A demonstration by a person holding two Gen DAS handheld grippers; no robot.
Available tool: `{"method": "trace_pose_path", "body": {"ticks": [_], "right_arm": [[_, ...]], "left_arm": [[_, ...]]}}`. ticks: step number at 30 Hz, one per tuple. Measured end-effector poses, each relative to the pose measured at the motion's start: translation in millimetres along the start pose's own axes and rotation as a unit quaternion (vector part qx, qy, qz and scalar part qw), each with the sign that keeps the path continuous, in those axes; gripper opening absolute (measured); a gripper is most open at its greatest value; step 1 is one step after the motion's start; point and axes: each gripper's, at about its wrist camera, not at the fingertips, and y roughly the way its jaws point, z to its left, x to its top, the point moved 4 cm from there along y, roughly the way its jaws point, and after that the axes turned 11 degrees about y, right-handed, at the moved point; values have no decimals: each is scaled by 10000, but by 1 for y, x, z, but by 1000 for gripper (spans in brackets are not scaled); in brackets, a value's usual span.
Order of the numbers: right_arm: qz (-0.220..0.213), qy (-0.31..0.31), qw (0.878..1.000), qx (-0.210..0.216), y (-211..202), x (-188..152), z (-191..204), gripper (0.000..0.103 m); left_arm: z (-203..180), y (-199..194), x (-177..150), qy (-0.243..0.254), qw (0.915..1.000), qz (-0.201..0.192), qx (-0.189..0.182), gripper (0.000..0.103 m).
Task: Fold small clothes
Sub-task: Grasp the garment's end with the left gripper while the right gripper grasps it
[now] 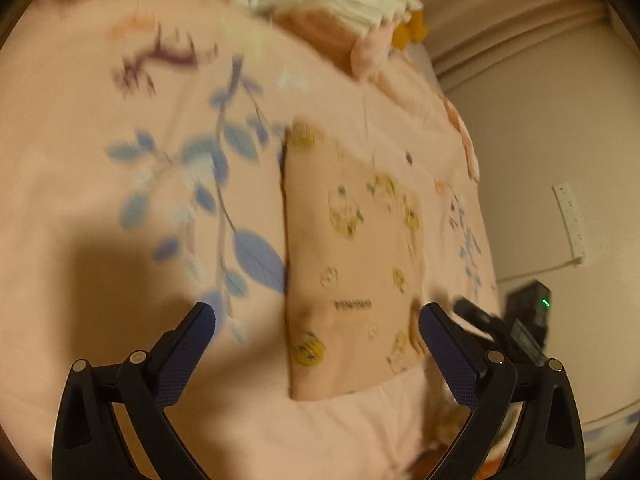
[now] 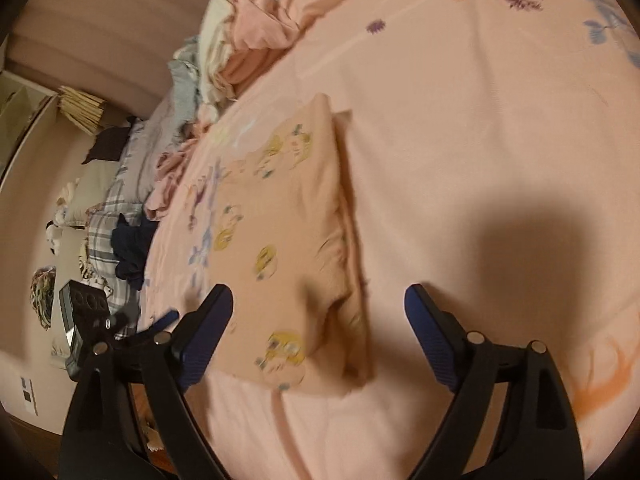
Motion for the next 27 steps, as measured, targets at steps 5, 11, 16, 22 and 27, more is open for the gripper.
{"method": "trace_pose_path", "body": {"ticks": [5, 11, 16, 22, 27], "right_arm": [[433, 217, 9980, 416, 24, 9, -6, 88], [800, 108, 9945, 661, 42, 17, 7, 86], [837, 43, 9928, 851, 52, 18, 16, 78], [685, 535, 9928, 826, 61, 17, -5, 32], [353, 62, 9981, 499, 59, 11, 4, 26]], "left_arm": [[7, 38, 2, -362, 9983, 250, -382, 101], [-9, 74, 15, -522, 9908, 478, -1156, 101], [-25, 89, 16, -275, 9906, 702, -1145, 101], [-26, 93, 13, -14, 9946, 737, -730, 71], [-25, 89, 2, 503, 9978, 419, 93, 44]]}}
